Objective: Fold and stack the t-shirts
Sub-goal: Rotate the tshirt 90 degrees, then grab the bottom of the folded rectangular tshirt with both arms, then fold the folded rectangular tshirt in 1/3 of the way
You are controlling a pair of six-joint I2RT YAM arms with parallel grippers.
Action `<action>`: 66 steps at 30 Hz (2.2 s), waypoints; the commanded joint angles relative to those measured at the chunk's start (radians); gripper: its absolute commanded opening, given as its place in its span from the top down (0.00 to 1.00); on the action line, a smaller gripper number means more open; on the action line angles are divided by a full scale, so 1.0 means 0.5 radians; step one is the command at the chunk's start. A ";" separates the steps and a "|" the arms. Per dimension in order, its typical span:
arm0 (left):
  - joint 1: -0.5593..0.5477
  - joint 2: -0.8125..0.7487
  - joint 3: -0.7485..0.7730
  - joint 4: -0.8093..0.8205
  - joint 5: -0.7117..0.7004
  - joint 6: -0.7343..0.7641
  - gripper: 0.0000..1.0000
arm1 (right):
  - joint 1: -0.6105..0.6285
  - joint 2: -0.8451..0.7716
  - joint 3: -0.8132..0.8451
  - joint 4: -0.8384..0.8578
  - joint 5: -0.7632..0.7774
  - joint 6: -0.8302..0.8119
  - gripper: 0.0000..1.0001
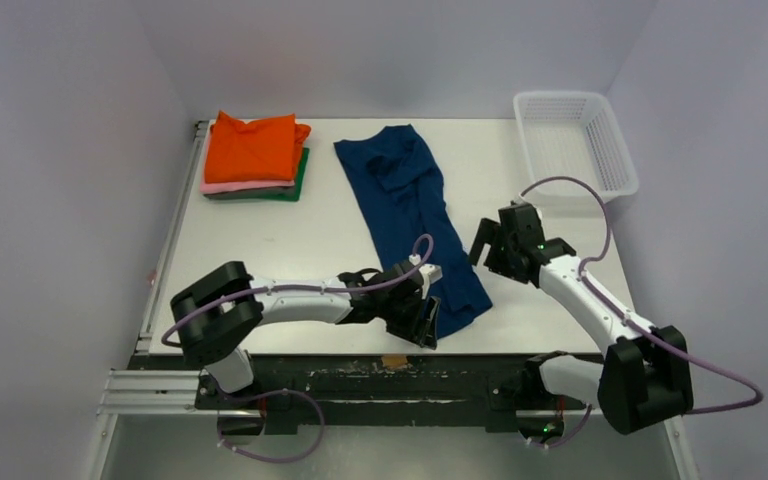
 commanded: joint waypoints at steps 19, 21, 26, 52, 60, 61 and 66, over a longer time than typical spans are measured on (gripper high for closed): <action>-0.166 0.335 0.371 -0.684 -0.644 -0.144 1.00 | -0.013 -0.191 -0.618 -0.045 -0.268 0.041 0.48; -0.166 0.295 0.344 -0.685 -0.635 -0.146 1.00 | -0.009 -0.202 -0.667 -0.023 -0.393 0.049 0.69; -0.186 0.075 0.166 -0.712 -0.646 -0.158 1.00 | 0.195 -0.331 -0.766 -0.075 -0.642 0.133 1.00; -0.345 -0.878 -0.165 -1.030 -0.853 -0.226 1.00 | 1.185 -0.471 -0.262 -0.591 -0.406 0.437 1.00; 0.116 -0.739 0.075 -0.844 -0.936 0.052 1.00 | 0.957 -0.274 0.065 -0.330 0.091 0.333 1.00; 0.177 -0.688 0.125 -0.845 -0.929 0.086 1.00 | 0.895 -0.235 0.091 -0.257 0.070 0.304 1.00; 0.456 -0.330 0.445 -0.933 -1.017 0.178 1.00 | 0.657 0.019 0.287 -0.077 0.179 0.219 1.00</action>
